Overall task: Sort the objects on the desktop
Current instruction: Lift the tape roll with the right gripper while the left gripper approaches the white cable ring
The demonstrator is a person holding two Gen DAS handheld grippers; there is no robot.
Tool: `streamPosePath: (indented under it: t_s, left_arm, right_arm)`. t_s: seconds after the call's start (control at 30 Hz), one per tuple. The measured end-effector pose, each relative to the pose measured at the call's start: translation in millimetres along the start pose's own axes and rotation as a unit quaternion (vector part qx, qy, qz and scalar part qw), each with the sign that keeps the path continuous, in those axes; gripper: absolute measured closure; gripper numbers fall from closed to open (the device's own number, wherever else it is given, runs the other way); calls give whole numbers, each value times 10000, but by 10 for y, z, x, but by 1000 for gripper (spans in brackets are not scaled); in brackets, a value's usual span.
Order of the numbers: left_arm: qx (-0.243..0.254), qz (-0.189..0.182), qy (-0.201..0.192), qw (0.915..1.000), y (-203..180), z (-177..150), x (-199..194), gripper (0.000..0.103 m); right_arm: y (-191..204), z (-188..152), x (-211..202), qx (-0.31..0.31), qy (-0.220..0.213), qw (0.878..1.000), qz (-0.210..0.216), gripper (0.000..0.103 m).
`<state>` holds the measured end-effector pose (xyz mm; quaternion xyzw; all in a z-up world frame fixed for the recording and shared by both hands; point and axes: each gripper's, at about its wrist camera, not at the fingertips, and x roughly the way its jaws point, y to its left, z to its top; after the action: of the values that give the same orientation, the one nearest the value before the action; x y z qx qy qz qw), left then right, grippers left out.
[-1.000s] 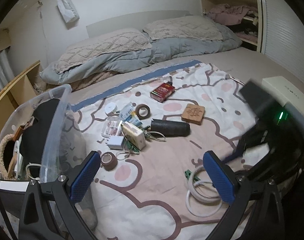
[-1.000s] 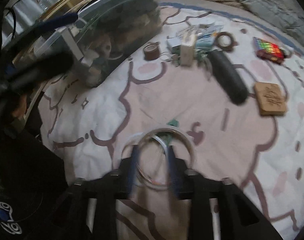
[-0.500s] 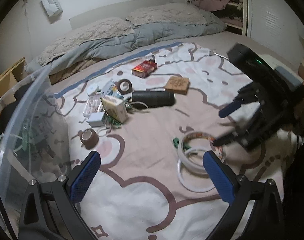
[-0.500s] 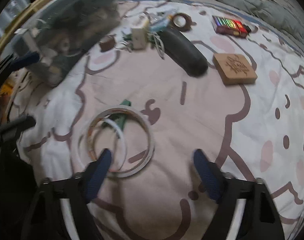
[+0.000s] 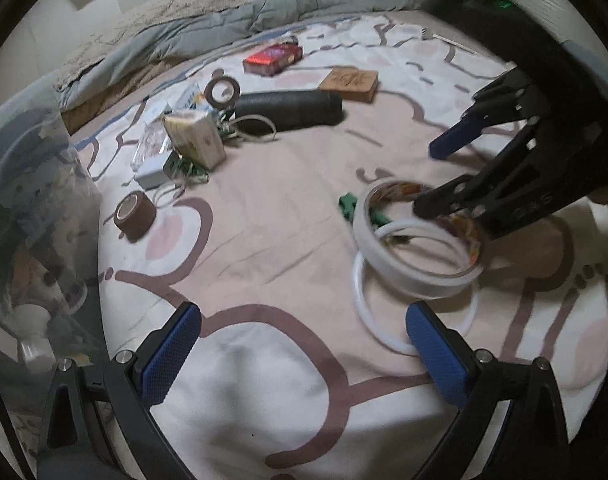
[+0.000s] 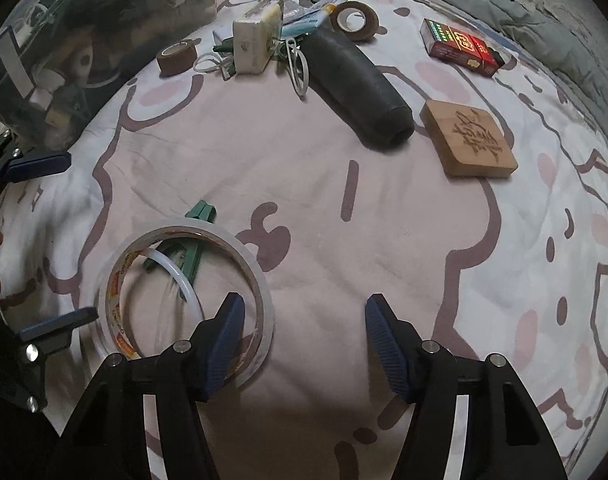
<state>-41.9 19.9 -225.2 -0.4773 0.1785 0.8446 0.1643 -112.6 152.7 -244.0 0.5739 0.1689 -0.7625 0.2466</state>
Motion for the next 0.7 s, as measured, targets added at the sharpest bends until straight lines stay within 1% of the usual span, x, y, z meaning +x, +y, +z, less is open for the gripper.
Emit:
streamPosePath:
  t_s: [0.13, 0.23, 0.37, 0.5, 0.6, 0.7]
  left_arm:
    - [-69, 79, 176, 9998, 22, -7, 114, 0]
    - [20, 208, 263, 9994, 13, 11, 179, 0]
    - [185, 455, 260, 9985, 25, 28, 219, 0]
    - [143, 549, 266, 9980, 94, 14, 217, 0]
    - [177, 698, 304, 9969, 142, -35, 227, 0]
    - [210, 794, 283, 9962, 199, -101, 220, 0]
  right_arm:
    - [-71, -61, -10, 8, -14, 10000, -88, 39]
    - [-129, -110, -25, -1, -18, 9999, -164, 39]
    - [-221, -193, -51, 12, -29, 9996, -283, 39]
    - [-342, -294, -82, 73, -39, 9995, -294, 39]
    - [-450, -379, -105, 94, -64, 9987, -495, 39]
    - [-615, -467, -126, 225, -67, 9984, -511, 39]
